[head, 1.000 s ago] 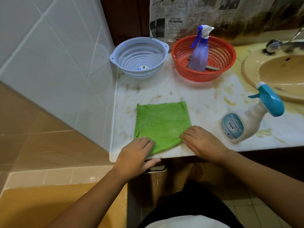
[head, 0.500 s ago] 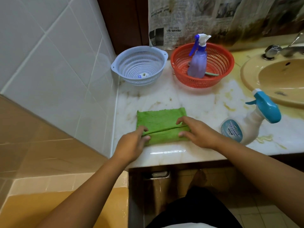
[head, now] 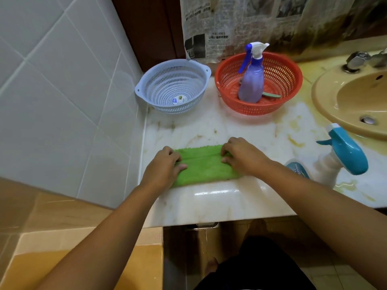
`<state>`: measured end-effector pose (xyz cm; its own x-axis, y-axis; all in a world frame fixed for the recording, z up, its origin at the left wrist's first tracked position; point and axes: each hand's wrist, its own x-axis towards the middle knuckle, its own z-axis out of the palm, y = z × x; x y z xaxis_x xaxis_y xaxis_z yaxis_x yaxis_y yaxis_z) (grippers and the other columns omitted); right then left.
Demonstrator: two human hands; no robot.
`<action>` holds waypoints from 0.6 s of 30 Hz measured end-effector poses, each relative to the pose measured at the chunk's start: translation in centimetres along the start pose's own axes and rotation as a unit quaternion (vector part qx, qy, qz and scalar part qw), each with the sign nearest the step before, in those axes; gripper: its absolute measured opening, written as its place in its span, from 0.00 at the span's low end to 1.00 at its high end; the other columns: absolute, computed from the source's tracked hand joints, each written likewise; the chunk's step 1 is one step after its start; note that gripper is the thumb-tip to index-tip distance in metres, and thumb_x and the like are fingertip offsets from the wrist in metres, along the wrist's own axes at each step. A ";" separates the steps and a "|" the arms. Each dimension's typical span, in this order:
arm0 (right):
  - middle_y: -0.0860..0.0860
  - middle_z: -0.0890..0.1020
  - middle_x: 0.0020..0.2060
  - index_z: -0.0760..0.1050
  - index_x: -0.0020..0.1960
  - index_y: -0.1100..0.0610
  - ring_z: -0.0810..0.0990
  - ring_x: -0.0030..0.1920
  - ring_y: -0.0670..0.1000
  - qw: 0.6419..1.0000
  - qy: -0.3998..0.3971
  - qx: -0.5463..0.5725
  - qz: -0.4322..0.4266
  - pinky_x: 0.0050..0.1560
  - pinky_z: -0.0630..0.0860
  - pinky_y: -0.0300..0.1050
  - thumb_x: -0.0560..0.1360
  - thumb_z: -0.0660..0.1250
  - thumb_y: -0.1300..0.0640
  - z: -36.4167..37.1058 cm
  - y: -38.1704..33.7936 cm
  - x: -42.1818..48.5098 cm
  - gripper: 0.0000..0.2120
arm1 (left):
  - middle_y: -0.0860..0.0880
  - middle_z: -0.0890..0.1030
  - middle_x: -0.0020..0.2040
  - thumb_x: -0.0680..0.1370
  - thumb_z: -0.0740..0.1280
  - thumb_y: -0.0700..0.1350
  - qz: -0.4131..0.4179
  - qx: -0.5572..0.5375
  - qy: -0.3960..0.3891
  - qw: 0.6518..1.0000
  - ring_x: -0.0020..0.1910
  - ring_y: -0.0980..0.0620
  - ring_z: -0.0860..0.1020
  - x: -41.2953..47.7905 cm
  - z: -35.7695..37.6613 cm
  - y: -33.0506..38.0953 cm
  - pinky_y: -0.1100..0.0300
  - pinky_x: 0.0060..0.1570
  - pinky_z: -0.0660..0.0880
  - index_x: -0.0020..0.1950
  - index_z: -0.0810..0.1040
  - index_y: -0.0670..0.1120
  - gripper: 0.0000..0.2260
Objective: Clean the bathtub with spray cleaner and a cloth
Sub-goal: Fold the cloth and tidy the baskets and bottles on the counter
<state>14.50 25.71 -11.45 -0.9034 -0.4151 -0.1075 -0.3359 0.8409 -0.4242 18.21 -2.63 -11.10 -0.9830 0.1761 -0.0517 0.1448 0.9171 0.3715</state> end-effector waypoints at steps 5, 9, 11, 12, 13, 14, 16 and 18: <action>0.53 0.80 0.47 0.77 0.51 0.56 0.77 0.50 0.55 0.999 0.021 0.037 0.027 0.47 0.72 0.50 0.82 0.67 0.58 -0.1 0.0 0.4 0.02 | 0.49 0.78 0.48 0.81 0.70 0.51 0.001 0.009 0.047 0.999 0.51 0.44 0.74 0.6 -0.1 0.3 0.47 0.50 0.73 0.48 0.78 0.47 0.08; 0.53 0.82 0.47 0.77 0.54 0.57 0.77 0.50 0.55 0.997 0.033 0.043 0.061 0.47 0.72 0.49 0.83 0.65 0.60 -0.1 -0.3 1.0 0.03 | 0.48 0.77 0.44 0.83 0.67 0.49 -0.040 0.015 0.052 0.998 0.46 0.42 0.74 1.5 0.6 0.9 0.47 0.46 0.73 0.49 0.74 0.47 0.07; 0.54 0.83 0.47 0.78 0.54 0.58 0.78 0.50 0.56 0.996 0.043 0.042 0.064 0.49 0.73 0.49 0.82 0.66 0.60 -0.2 -0.5 1.3 0.03 | 0.47 0.77 0.43 0.83 0.67 0.46 -0.041 -0.003 0.049 0.998 0.46 0.42 0.75 1.8 0.8 0.8 0.49 0.44 0.71 0.50 0.75 0.46 0.05; 0.54 0.83 0.47 0.79 0.53 0.58 0.78 0.50 0.56 0.996 0.052 0.047 0.064 0.49 0.73 0.49 0.81 0.66 0.60 -0.4 -0.5 1.4 0.03 | 0.46 0.78 0.44 0.83 0.67 0.45 -0.041 -0.014 0.052 0.998 0.46 0.42 0.75 2.0 0.8 0.8 0.50 0.43 0.69 0.50 0.76 0.45 0.04; 0.53 0.83 0.46 0.80 0.52 0.58 0.78 0.50 0.55 0.994 0.064 0.055 0.063 0.49 0.73 0.49 0.81 0.67 0.61 -0.5 -0.4 1.6 0.03 | 0.46 0.78 0.44 0.83 0.67 0.43 -0.041 -0.020 0.059 0.997 0.46 0.42 0.75 2.3 0.7 0.8 0.51 0.43 0.67 0.50 0.76 0.45 0.03; 0.53 0.83 0.46 0.80 0.51 0.58 0.78 0.49 0.55 0.993 0.079 0.065 0.062 0.48 0.73 0.48 0.80 0.68 0.61 -0.8 -0.4 1.8 0.02 | 0.46 0.78 0.45 0.83 0.67 0.43 -0.041 -0.023 0.069 0.996 0.46 0.43 0.75 2.5 0.4 0.8 0.52 0.42 0.65 0.51 0.77 0.45 0.03; 0.53 0.84 0.45 0.81 0.50 0.57 0.78 0.48 0.56 0.988 0.116 0.082 0.056 0.47 0.72 0.48 0.79 0.70 0.61 -1.2 -0.4 2.2 0.02 | 0.45 0.79 0.45 0.82 0.67 0.42 -0.044 -0.024 0.092 0.994 0.47 0.44 0.75 3.0 -0.1 0.8 0.53 0.43 0.63 0.51 0.78 0.45 0.02; 0.54 0.83 0.46 0.82 0.50 0.58 0.79 0.49 0.57 0.988 0.127 0.075 0.056 0.47 0.72 0.48 0.77 0.69 0.64 -1.4 -0.2 2.7 0.05 | 0.45 0.79 0.46 0.82 0.67 0.43 -0.049 -0.025 0.107 0.993 0.48 0.44 0.75 3.5 -0.3 0.9 0.53 0.44 0.64 0.52 0.78 0.45 0.02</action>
<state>11.77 24.87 -10.41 -0.9766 -0.2065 0.0596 -0.2046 0.8080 -0.5525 14.85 -1.28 -10.70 -0.9943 0.0025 0.1067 0.0474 0.9062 0.4202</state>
